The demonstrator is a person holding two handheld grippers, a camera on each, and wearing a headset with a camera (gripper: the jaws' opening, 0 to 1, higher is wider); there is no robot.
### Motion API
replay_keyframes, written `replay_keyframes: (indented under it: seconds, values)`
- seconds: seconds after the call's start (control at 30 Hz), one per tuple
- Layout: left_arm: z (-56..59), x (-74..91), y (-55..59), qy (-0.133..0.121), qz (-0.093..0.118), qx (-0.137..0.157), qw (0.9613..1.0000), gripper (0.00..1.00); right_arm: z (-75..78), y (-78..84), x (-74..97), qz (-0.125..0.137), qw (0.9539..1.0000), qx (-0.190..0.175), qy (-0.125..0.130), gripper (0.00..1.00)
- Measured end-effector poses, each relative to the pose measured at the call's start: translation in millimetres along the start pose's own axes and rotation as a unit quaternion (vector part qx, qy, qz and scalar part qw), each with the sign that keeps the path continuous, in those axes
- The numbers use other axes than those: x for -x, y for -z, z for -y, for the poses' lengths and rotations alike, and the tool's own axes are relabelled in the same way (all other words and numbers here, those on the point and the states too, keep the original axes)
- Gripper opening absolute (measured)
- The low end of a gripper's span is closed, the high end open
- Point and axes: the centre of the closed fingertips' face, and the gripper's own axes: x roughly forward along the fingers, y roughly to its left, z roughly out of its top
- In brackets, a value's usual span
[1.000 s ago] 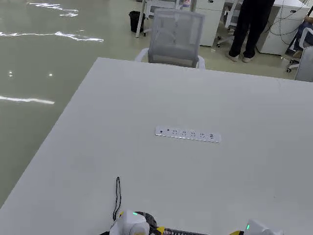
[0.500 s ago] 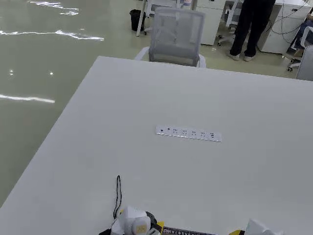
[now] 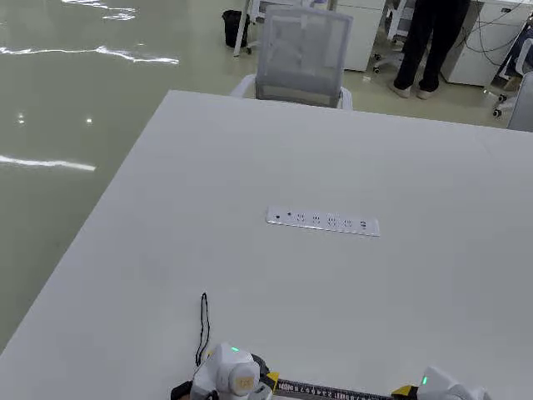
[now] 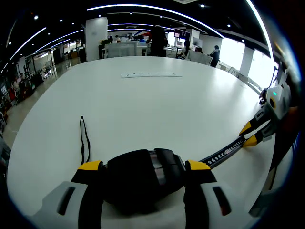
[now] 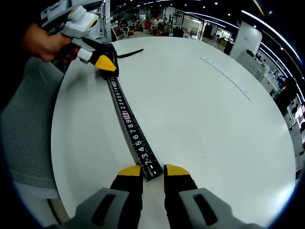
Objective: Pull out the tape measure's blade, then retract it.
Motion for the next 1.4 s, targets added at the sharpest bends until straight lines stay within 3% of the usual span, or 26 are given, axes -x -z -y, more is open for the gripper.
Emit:
replay_keyframes:
  seconds: [1.4]
  values:
    - [0.6, 0.0, 1.0, 0.013, -0.008, -0.005, 0.9999, 0.64, -5.3, -4.2, -2.7, -0.015, 0.9995, 0.021, -0.016, 0.13]
